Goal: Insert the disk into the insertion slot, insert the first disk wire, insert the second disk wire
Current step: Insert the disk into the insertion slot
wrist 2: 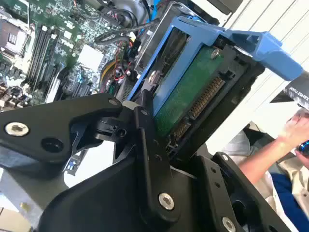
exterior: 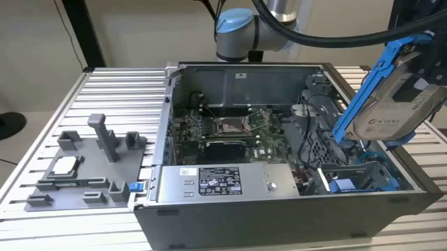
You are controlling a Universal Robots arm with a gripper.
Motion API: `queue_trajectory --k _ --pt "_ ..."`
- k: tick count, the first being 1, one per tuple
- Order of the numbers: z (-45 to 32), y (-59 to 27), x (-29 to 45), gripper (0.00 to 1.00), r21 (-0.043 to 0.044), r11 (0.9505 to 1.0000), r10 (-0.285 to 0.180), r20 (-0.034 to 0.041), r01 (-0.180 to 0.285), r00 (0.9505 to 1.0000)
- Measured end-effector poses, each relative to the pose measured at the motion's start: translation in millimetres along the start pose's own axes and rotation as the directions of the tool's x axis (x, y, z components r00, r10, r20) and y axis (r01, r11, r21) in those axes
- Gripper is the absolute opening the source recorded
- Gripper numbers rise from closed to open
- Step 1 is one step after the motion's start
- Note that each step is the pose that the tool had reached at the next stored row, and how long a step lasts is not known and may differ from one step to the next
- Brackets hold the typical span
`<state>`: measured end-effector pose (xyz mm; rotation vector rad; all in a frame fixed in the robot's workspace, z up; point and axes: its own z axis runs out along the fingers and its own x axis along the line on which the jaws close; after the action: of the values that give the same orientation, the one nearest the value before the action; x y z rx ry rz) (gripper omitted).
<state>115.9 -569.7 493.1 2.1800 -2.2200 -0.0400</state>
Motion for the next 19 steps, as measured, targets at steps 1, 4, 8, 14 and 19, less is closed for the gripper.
queue_trajectory --k 1,4,8,14,19 --pt "0.0 0.0 0.0 0.00 0.0000 1.0000 0.000 0.0000 0.000 1.0000" --pt "0.0 0.0 0.0 0.00 0.0000 1.0000 0.000 0.0001 0.000 1.0000" --pt "0.1 -0.4 0.2 0.00 0.0000 1.0000 0.000 -0.0016 0.000 1.0000" --pt "1.0 -1.3 1.1 0.00 0.0001 1.0000 0.000 -0.0075 0.000 1.0000" --pt "1.4 -1.8 2.7 0.00 0.0002 1.0000 0.000 -0.0117 0.000 0.9999"
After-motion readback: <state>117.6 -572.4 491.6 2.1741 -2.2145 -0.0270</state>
